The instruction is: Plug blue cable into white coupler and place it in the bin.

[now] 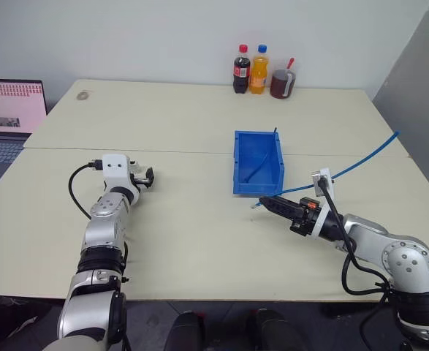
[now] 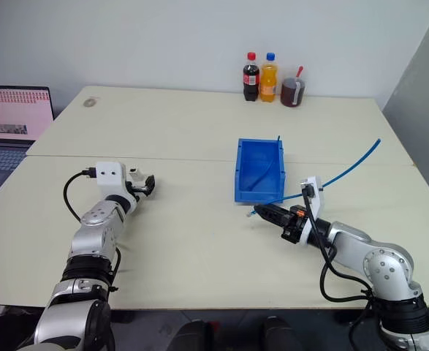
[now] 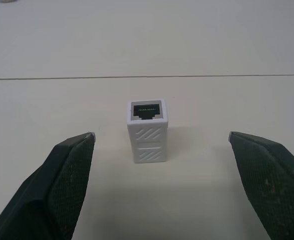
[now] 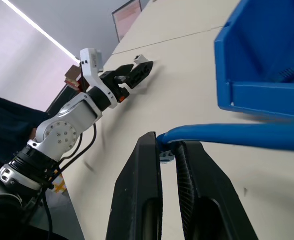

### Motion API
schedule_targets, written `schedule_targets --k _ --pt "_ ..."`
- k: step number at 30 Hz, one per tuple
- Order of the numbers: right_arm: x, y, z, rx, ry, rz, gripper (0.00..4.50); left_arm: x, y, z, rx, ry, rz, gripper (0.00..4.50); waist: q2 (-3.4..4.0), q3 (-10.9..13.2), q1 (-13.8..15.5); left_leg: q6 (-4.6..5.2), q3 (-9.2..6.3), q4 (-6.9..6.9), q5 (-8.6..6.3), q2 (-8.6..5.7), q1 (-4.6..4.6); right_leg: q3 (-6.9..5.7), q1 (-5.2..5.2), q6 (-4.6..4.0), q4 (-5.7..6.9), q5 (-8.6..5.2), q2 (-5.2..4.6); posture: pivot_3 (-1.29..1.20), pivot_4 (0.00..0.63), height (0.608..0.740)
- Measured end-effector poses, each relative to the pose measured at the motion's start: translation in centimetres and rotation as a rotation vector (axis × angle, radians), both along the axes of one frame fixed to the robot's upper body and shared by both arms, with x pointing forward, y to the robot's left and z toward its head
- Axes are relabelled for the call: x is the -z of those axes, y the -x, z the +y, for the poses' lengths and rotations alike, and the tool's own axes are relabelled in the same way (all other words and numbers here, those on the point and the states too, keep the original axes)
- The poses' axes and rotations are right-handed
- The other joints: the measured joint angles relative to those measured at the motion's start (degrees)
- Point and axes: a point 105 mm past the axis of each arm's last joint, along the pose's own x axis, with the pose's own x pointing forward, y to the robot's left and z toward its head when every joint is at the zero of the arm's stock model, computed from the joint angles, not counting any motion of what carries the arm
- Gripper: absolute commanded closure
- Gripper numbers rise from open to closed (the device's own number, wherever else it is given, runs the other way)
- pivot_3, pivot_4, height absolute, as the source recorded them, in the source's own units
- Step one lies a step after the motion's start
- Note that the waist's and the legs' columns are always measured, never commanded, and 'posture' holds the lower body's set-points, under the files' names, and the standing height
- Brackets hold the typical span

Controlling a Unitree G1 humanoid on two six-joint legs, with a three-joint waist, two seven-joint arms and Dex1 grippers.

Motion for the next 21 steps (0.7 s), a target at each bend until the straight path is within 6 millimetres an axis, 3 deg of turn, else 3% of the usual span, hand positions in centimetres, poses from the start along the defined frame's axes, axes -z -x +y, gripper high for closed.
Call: schedule_targets --k 7,21 --pt "-0.1 0.3 -0.6 0.024 0.007 0.000 4.37 0.6 -0.2 0.2 0.006 0.010 0.009 0.00 0.00 0.00 -0.01 0.00 -0.01 0.00 0.00 0.01 0.00 -0.04 0.00 0.00 0.02 0.00 0.01 0.00 0.150 0.740" --pt "0.2 0.3 -0.7 0.042 0.010 0.015 4.37 -0.6 -1.1 1.1 -0.006 0.002 -0.027 2.95 -0.01 0.00 -0.01 0.00 0.02 0.01 0.00 0.00 -0.02 -0.07 0.00 0.01 0.02 0.00 0.03 0.00 0.150 0.740"
